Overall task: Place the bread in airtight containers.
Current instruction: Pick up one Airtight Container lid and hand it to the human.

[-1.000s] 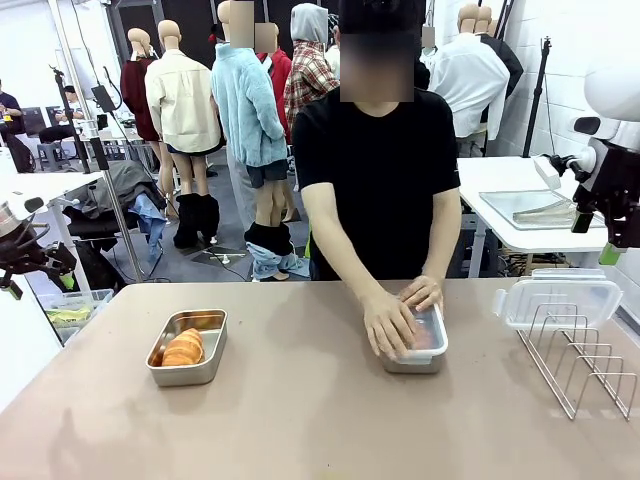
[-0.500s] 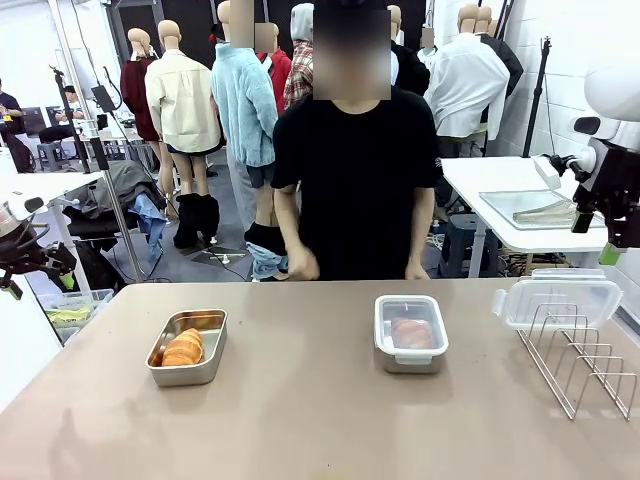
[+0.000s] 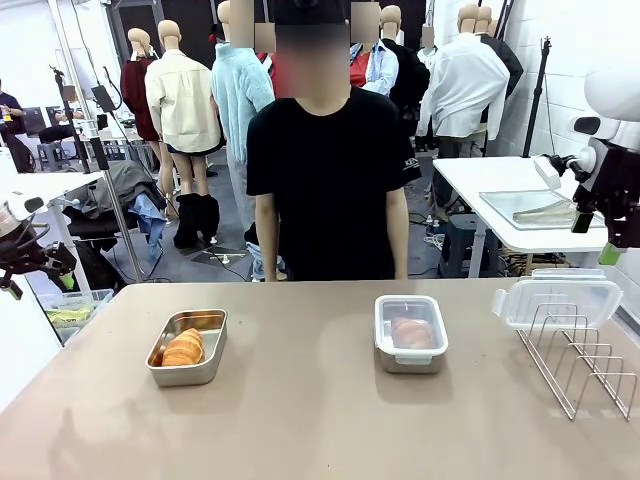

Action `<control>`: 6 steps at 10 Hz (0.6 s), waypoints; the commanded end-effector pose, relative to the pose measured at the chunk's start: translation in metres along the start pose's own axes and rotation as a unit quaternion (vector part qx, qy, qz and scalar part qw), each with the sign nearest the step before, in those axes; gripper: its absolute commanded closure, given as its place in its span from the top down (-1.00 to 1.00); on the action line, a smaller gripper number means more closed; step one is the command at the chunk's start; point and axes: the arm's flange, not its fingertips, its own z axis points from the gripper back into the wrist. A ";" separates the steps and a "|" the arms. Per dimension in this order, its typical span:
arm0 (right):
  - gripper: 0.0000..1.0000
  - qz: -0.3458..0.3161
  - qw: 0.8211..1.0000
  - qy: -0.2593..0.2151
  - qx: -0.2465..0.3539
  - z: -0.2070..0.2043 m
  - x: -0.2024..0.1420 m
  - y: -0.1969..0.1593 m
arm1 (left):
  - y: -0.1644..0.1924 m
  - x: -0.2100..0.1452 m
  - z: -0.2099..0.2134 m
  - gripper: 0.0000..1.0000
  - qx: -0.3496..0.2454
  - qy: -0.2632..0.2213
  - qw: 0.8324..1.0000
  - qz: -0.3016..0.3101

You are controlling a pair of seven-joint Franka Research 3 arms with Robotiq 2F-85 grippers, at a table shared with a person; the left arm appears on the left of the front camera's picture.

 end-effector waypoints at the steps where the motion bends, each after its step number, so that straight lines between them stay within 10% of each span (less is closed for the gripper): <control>1: 1.00 -0.007 1.000 0.007 0.001 0.001 0.003 0.000 | 0.002 0.000 0.001 1.00 0.001 -0.001 1.000 0.001; 6: 1.00 -0.007 1.000 0.007 0.001 0.001 0.003 0.000 | 0.002 0.000 0.001 1.00 0.001 -0.001 1.000 0.001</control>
